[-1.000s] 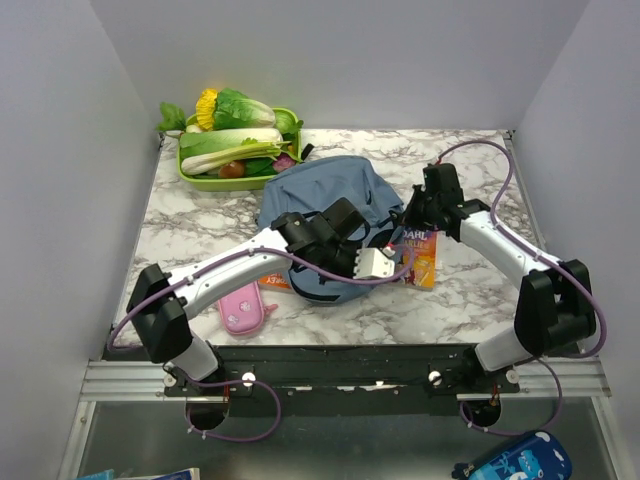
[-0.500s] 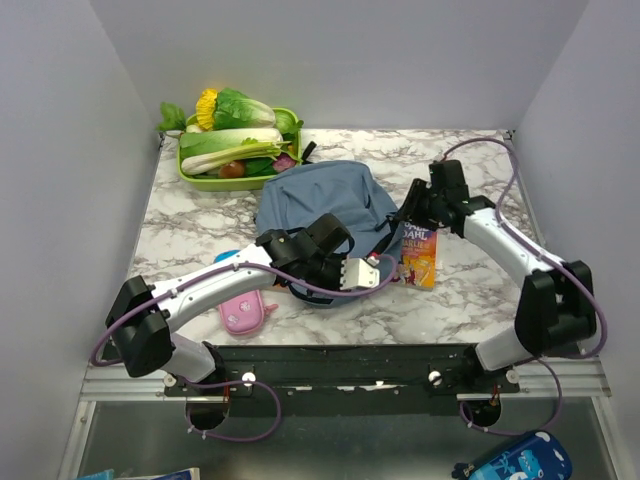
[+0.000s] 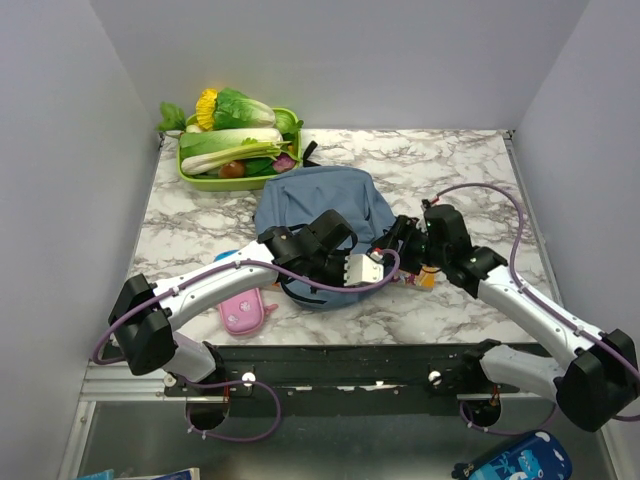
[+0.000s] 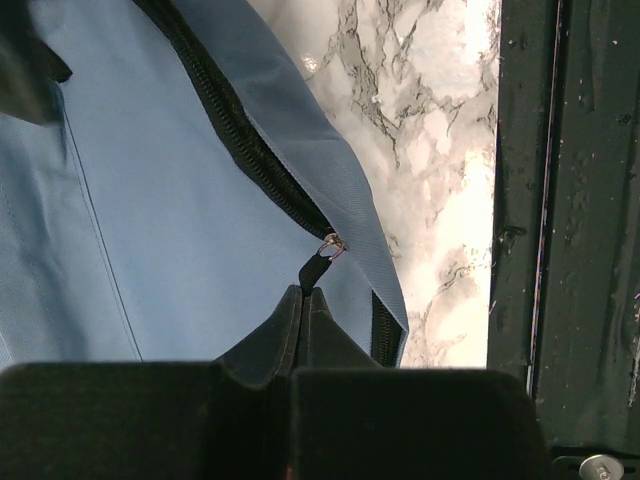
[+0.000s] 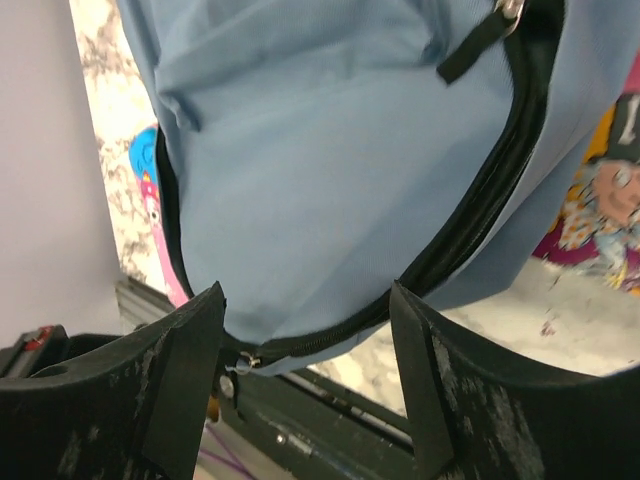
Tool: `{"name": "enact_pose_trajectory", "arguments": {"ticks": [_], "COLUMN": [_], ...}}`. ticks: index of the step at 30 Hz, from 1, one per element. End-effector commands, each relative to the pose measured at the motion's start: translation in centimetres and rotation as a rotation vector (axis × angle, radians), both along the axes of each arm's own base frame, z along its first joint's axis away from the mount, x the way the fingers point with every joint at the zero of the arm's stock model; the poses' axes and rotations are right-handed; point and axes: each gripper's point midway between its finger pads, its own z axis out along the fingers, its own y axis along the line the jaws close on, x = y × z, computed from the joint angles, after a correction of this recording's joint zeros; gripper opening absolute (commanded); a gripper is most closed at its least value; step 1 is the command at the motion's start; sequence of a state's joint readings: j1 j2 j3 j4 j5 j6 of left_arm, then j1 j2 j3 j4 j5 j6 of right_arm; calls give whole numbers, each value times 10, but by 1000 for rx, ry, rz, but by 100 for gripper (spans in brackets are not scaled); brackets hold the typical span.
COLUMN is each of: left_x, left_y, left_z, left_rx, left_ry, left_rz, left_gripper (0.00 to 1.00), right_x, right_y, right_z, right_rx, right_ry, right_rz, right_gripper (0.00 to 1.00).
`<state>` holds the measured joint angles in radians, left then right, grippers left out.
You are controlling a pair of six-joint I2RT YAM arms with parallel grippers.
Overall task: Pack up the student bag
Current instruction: Unzip the student bag at the center of the board.
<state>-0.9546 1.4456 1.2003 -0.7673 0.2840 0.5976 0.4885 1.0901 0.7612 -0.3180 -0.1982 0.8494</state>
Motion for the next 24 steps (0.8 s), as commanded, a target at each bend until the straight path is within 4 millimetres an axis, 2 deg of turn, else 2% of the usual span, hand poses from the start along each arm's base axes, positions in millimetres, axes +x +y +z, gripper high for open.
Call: {"name": "enact_pose_trajectory", "arguments": {"ticks": [1,11,12,14,15,17,20,22,24], "left_x": [5,6,5,5,5,4,4,4,5], "left_y": [-3,-3,-2,-1,0,1,1,0,0], "left_z": [11,12,11,11,11,10,10,11,12], "left_rx": [-15,-11,-9,-7,-7,-4,-8,-10,-11], "left_ry": [-16,-25,-23,-24,-26,-27,-27,-30,-31], "left_rz": [-2,-12,-12,-14,-15,-15,-17,-16,-17], "left_gripper": [0,0,0,0,0,0,0,0,0], "right_x": [-24,-45,-43,-44,-40,-42,-41,-45,-45], "right_y": [19,13,12,2,2,-1,7,12,23], "right_z": [-13,-21,-14,-14,-3,-1,-5,-20,-25], "right_rx": [74,28,19,-51,-60,-85,-39,-17,10], "right_ry": [118,178,162,154,126,126,146,185,204], "right_rz": [30,75,77,78,84,99,98,97,109], "right_gripper": [75,75,75,75,75,76,76,77,78]}}
